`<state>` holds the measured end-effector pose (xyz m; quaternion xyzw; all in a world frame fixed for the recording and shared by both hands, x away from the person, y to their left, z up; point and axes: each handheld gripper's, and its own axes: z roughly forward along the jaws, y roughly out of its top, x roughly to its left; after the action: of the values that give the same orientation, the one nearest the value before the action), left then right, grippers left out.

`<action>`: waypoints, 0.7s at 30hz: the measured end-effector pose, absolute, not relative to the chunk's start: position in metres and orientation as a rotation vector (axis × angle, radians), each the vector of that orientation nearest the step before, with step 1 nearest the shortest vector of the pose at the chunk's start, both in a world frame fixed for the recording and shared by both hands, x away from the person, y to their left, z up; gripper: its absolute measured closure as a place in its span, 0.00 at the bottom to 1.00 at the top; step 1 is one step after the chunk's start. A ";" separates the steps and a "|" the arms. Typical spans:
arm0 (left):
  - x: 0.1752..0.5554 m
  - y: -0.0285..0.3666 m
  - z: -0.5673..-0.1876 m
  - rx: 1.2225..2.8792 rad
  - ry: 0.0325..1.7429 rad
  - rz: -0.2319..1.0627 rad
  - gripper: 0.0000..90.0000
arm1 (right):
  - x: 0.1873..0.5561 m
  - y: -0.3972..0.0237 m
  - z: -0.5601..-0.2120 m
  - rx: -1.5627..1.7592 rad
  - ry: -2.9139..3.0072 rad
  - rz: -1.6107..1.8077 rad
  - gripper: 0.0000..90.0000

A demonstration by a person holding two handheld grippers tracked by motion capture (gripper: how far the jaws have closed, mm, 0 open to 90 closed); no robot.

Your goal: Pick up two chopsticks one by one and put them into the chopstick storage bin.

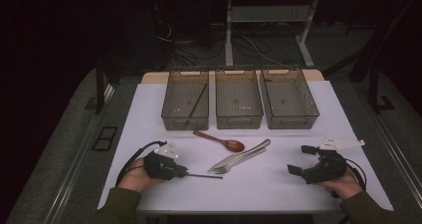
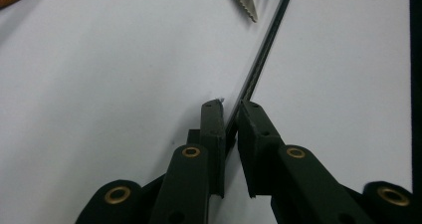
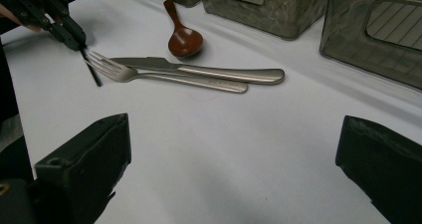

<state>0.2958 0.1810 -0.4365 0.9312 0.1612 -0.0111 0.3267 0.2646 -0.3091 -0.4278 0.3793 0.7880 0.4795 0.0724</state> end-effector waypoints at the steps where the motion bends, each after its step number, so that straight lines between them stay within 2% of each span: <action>1: 0.294 0.181 -0.437 2.439 0.419 -0.034 0.89 | 0.265 -0.309 -0.428 1.138 2.368 1.440 0.01; 7: 0.287 0.180 -0.436 2.452 0.370 -0.035 0.87 | 0.264 -0.309 -0.428 1.134 2.370 1.437 0.01; 13: 0.282 0.178 -0.433 2.481 0.322 -0.033 0.92 | 0.265 -0.309 -0.428 1.134 2.370 1.436 0.01; 21: 0.275 0.176 -0.433 2.505 0.257 -0.035 0.92 | 0.264 -0.309 -0.428 1.134 2.369 1.437 0.01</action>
<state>0.2752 0.1758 -0.4334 0.9468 0.0972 -0.0133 0.3065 0.2643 -0.3088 -0.4278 0.3776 0.7892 0.4787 0.0739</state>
